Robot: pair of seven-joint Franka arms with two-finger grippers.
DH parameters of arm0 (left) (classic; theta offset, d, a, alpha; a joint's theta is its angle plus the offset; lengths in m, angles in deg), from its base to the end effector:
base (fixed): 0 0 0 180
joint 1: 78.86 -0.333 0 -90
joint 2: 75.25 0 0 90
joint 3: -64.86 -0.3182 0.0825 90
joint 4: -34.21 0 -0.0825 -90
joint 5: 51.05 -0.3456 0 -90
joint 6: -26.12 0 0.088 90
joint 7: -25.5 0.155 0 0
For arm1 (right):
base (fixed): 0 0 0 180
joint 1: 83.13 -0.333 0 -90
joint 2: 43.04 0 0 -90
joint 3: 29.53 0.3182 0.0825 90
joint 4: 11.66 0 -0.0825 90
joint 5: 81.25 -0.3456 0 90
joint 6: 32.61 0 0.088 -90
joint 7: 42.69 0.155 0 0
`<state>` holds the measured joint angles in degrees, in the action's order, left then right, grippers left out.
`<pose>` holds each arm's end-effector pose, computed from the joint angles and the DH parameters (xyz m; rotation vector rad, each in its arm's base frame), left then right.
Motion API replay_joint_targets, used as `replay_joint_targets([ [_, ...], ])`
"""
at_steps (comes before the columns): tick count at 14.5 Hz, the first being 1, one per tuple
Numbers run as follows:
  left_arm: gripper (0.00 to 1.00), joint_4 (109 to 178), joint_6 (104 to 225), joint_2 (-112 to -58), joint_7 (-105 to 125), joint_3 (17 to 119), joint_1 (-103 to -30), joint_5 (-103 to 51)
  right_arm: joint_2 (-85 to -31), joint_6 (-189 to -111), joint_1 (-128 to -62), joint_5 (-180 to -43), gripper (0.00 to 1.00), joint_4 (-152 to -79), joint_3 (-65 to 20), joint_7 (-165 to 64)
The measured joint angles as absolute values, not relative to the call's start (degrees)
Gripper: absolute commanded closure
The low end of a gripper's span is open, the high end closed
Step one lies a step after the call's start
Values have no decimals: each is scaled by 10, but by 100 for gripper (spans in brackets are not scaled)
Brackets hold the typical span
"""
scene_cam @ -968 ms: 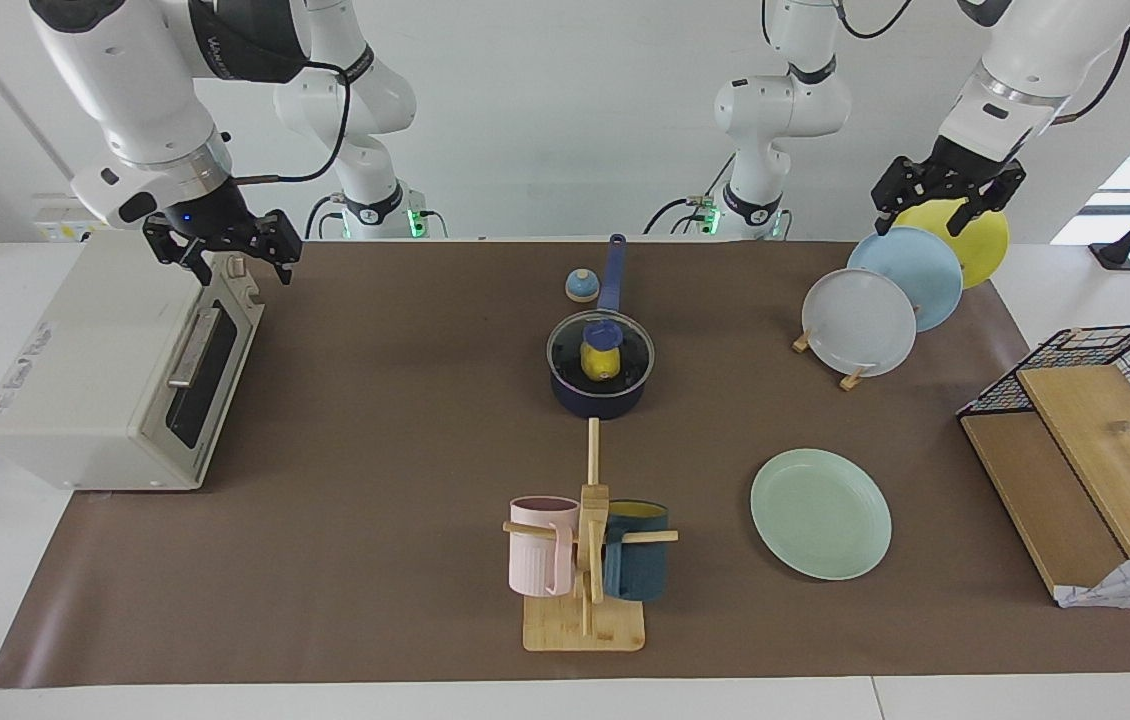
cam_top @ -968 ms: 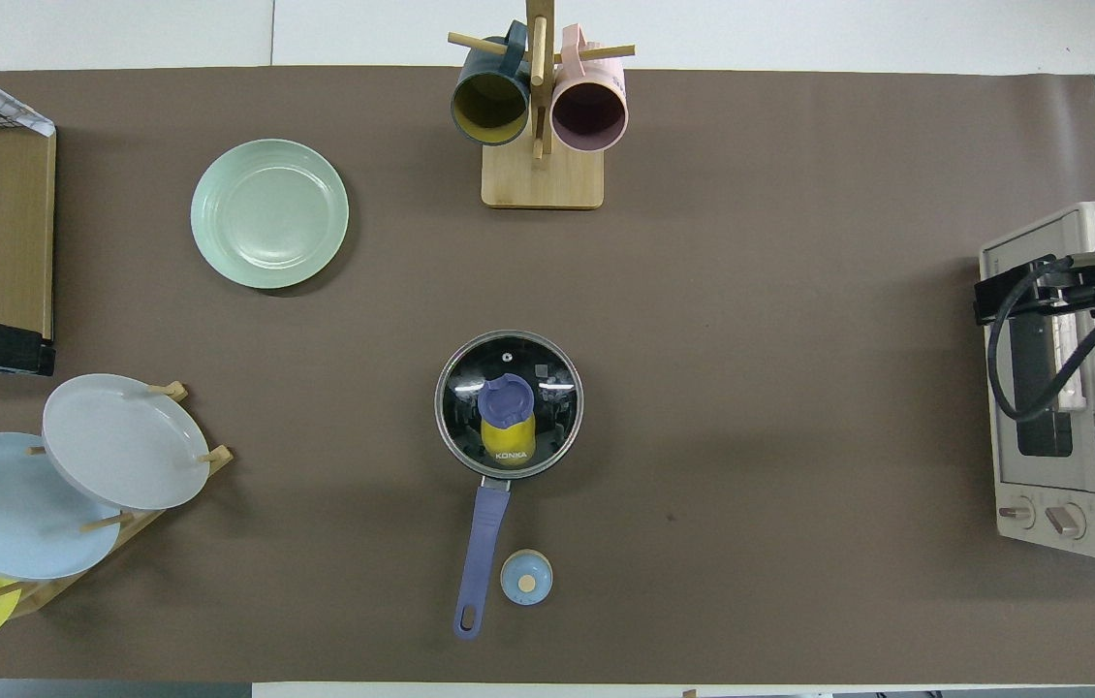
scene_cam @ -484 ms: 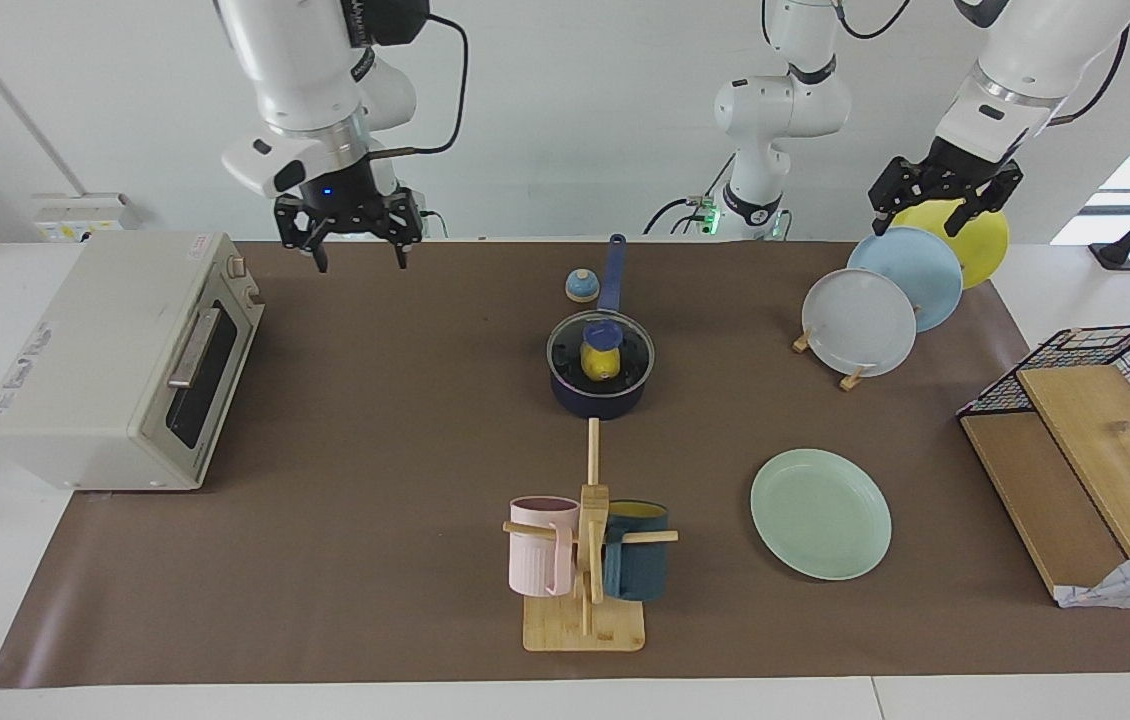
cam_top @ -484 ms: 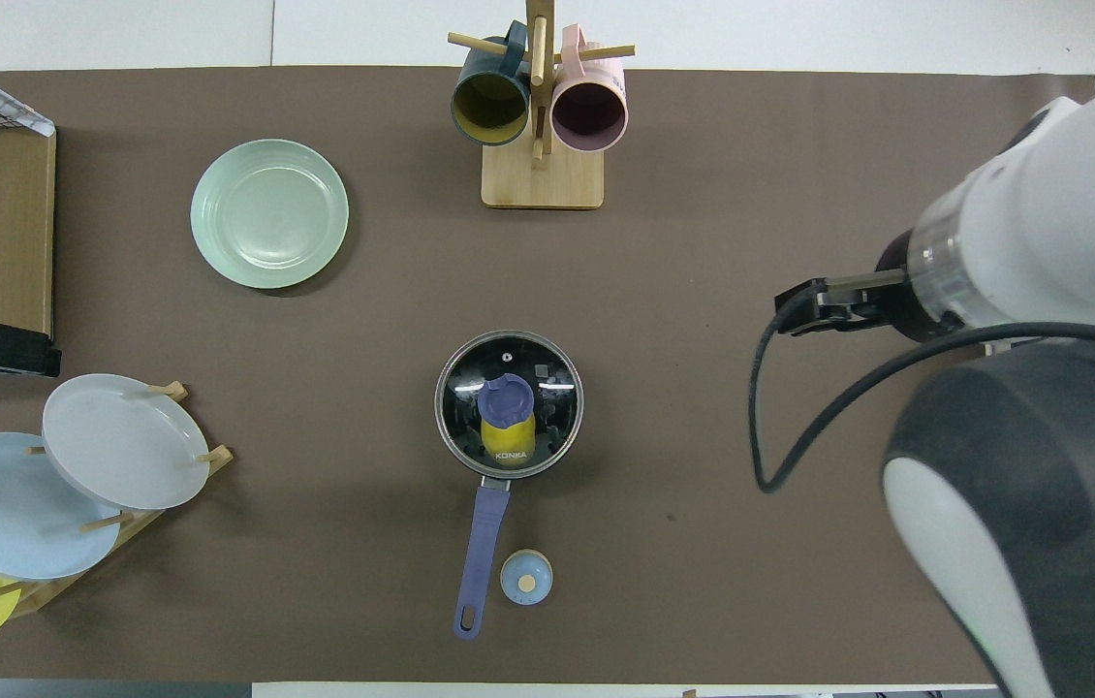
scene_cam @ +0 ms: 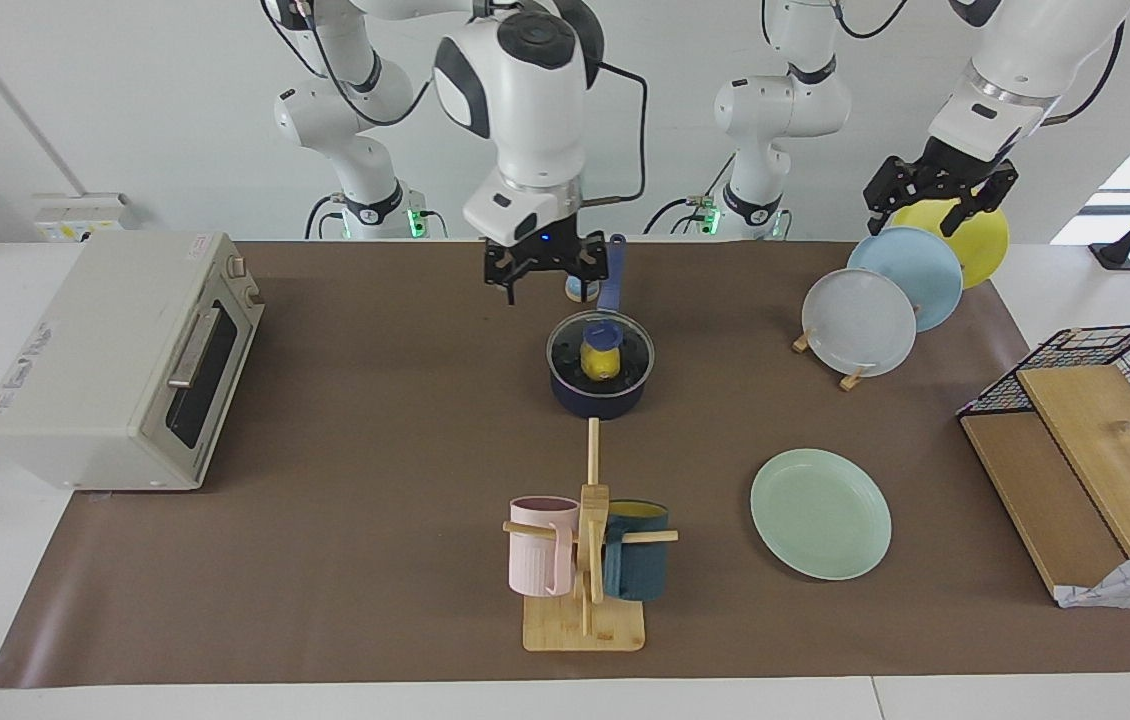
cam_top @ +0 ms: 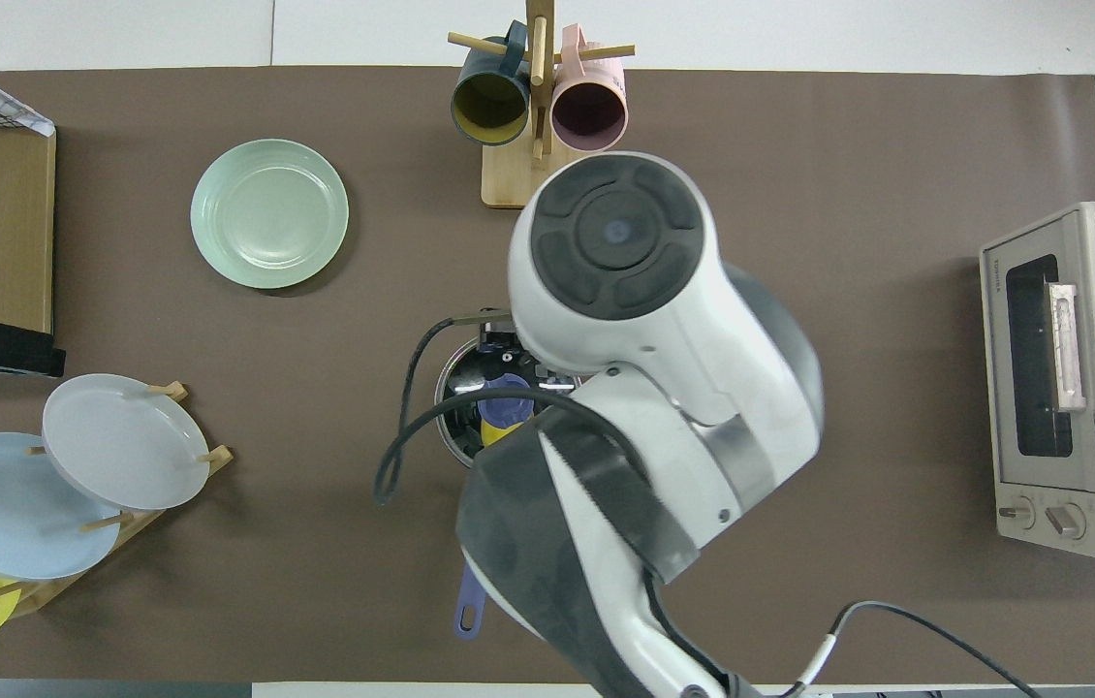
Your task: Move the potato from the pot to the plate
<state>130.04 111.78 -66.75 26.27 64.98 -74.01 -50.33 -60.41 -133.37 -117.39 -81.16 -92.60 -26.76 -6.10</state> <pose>0.4575 -0.0419 0.6009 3.1261 -0.1579 -0.0463 0.4990 0.3716 0.4928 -3.1052 -0.0084 -0.0417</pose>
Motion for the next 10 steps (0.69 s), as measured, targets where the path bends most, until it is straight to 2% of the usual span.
replay_joint_targets([
  [4,0,1300,1119,-667,247,649,-740,-503,-639,-1377,-1220,-798,0,-938,-268,-26],
  [10,0,1300,1129,-667,202,652,-740,-503,-650,-1461,-1239,-788,0,-1027,-269,-22],
])
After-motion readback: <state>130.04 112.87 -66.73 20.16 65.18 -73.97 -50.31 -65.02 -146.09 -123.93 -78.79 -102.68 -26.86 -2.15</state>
